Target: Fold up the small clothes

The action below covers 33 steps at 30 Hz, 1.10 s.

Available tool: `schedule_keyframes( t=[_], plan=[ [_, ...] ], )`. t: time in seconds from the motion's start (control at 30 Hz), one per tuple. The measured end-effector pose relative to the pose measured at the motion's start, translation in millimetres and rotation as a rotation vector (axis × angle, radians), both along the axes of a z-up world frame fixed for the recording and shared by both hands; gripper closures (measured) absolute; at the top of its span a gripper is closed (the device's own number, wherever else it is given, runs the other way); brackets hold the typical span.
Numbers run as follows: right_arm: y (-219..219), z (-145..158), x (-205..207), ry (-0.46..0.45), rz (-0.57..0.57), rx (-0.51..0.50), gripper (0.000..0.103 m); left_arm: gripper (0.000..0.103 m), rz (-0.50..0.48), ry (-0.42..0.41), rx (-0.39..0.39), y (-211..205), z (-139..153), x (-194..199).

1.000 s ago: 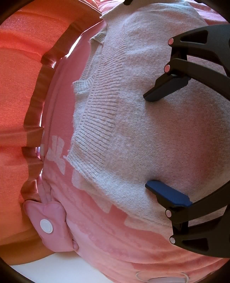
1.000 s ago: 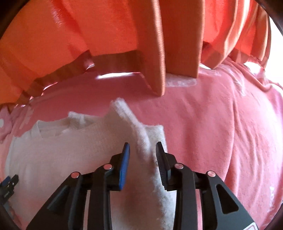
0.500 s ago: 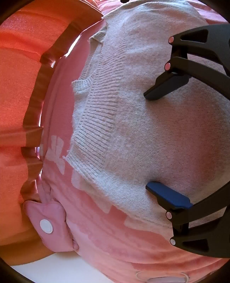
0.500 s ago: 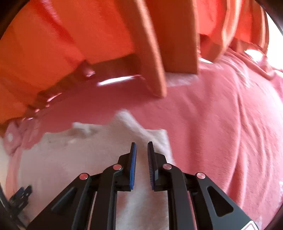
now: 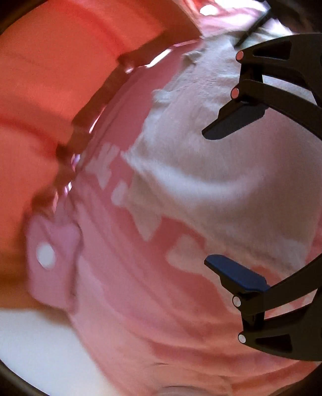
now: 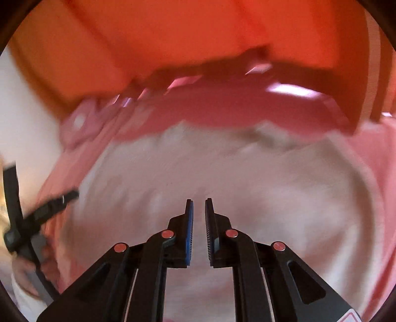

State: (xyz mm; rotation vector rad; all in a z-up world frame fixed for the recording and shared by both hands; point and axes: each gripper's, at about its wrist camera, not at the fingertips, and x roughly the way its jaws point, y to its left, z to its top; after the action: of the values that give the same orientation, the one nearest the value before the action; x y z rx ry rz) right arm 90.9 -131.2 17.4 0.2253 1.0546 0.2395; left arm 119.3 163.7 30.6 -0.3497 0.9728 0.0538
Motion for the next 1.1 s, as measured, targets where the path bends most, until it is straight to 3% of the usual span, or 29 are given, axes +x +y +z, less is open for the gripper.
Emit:
schedule_keyframes(
  t=[0.07, 0.17, 0.27, 0.47, 0.53, 0.57, 0.63, 0.67, 0.73, 0.8, 0.87, 1.0, 1.1],
  plan=[
    [18, -26, 7, 0.059, 0.019, -0.042, 0.094, 0.011, 0.036, 0.028, -0.066, 16, -7, -9],
    [27, -24, 10, 0.032, 0.024, -0.076, 0.094, 0.010, 0.084, 0.087, -0.167, 36, -24, -18],
    [22, -25, 8, 0.040, 0.010, -0.045, 0.094, 0.007, 0.121, 0.139, -0.269, 48, -43, -18],
    [15, -23, 7, 0.035, 0.008, -0.037, 0.094, 0.006, 0.078, 0.124, -0.201, 29, -42, -17],
    [15, -26, 10, 0.035, 0.007, -0.025, 0.094, 0.020, 0.053, 0.114, -0.198, 26, -40, -13],
    [13, -26, 10, 0.037, 0.006, -0.010, 0.094, 0.041, 0.031, 0.103, -0.207, 25, -37, -13],
    [8, -26, 9, 0.044, -0.004, 0.024, 0.093, 0.053, -0.007, 0.093, -0.232, 21, -34, -10],
    [4, -25, 8, 0.050, -0.013, 0.050, 0.093, 0.067, -0.012, 0.081, -0.214, 19, -31, -10],
    [-5, -20, 6, 0.054, -0.028, 0.086, 0.092, 0.083, -0.029, 0.052, -0.194, 12, -18, -11],
    [-14, -11, 3, 0.028, -0.054, 0.080, 0.087, 0.085, -0.063, -0.013, -0.210, -2, 8, -14],
    [-29, -1, -2, -0.010, -0.096, 0.072, 0.069, 0.086, -0.126, -0.109, -0.190, -33, 46, -23],
    [-79, 16, -14, -0.061, -0.213, 0.080, 0.067, 0.096, -0.308, -0.236, -0.183, -116, 105, -39],
    [-120, 19, -29, -0.067, -0.315, 0.110, 0.064, 0.096, -0.465, -0.256, -0.186, -191, 124, -49]
  ],
)
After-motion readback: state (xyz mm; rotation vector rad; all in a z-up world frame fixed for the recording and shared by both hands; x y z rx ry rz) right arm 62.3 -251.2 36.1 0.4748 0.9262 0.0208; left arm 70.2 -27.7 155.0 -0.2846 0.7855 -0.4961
